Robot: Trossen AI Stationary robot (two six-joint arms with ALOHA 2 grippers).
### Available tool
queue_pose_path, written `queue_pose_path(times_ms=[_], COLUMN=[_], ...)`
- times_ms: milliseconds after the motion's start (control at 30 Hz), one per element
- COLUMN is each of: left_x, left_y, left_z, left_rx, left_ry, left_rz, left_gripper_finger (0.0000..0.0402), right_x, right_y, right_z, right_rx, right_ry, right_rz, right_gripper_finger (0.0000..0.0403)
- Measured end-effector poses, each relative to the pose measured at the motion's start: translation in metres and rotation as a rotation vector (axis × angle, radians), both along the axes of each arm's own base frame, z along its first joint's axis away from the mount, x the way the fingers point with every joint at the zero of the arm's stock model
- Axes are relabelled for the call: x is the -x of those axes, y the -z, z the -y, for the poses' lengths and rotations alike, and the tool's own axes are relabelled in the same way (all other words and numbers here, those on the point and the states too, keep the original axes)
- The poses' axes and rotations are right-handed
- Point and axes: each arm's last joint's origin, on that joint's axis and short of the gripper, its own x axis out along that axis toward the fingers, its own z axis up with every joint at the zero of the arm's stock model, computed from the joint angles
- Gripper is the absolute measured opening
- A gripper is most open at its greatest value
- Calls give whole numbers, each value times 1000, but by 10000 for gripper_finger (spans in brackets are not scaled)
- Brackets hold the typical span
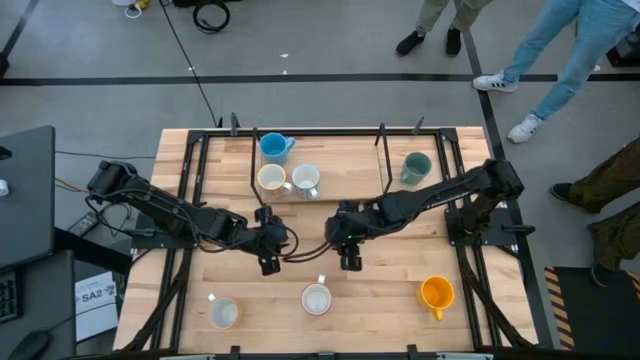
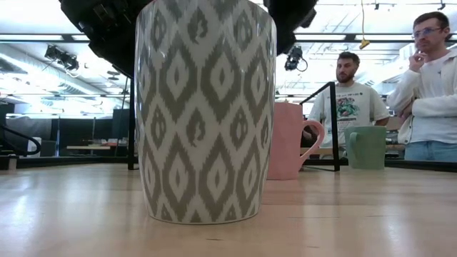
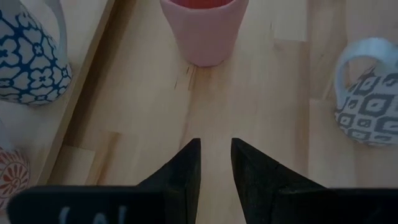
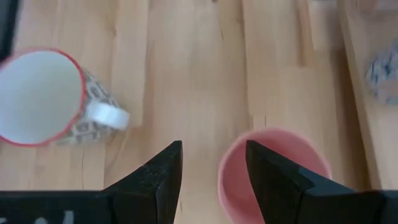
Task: Place coffee mugs
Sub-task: Put the pink mug on the shelf
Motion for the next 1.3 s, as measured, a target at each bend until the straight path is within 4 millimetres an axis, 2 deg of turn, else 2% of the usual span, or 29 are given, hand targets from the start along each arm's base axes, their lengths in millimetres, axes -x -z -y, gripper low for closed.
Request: queue_pose_path(times_ms=[300, 867, 1067, 1300], left_x=[-2, -3, -4, -4], left_y=[-2, -2, -3, -3], left_z=[1, 1, 1, 1], left_rx=[9, 15, 18, 19], left_ry=[0, 1, 1, 1], left_rz=[24, 41, 49, 52], left_gripper_finger=[96, 96, 96, 96], right_x=[-13, -24, -23, -23], right_y=[29, 53, 63, 65], right_z=[-1, 9, 9, 7], right_rx=[8, 19, 23, -6], right_ry=[55, 135, 130, 116], right_rz=[-68, -131, -186, -205], right_gripper_finger=[182, 177, 142, 60])
